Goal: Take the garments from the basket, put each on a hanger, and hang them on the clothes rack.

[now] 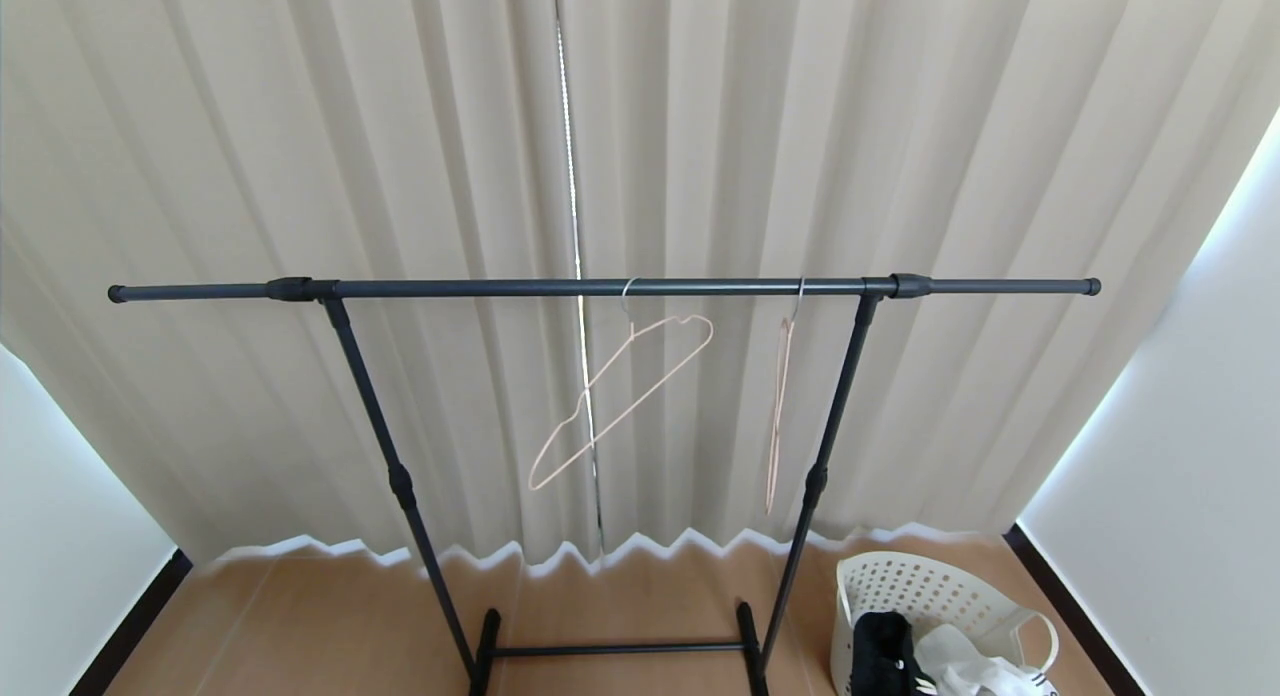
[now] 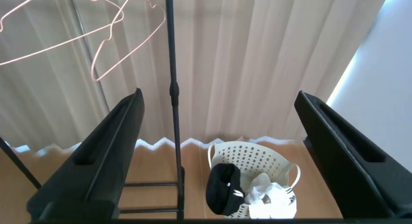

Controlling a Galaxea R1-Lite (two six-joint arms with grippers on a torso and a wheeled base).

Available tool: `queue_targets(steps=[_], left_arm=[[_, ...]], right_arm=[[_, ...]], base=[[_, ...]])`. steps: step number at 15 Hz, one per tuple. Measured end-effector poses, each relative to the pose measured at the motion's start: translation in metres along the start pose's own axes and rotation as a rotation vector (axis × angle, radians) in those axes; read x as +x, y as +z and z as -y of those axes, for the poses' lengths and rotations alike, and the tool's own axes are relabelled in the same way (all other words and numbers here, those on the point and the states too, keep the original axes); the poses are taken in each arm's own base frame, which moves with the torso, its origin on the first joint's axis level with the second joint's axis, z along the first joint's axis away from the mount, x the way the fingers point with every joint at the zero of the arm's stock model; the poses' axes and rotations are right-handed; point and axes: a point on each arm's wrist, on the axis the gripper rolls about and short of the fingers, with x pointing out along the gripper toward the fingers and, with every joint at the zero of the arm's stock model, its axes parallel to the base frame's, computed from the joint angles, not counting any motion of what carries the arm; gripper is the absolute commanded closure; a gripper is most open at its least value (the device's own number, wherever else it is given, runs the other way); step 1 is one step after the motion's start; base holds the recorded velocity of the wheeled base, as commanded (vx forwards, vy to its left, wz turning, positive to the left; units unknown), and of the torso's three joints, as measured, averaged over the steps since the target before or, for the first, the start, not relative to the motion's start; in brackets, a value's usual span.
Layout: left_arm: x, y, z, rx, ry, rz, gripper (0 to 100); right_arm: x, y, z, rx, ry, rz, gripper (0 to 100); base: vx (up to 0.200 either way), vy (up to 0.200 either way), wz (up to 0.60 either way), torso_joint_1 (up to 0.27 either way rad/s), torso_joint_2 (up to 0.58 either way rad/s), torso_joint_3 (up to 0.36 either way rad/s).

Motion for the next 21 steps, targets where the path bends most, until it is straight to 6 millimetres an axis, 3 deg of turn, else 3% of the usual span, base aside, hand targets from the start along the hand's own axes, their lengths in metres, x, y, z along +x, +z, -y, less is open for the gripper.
queue_targets(steps=[21], left_arm=[[0.0000, 0.0000, 0.0000, 0.000, 0.000, 0.000, 0]], right_arm=[[0.0000, -0.0002, -0.0007, -0.042, 0.033, -0.001, 0]], base=[[0.000, 0.000, 0.00, 0.000, 0.00, 0.000]])
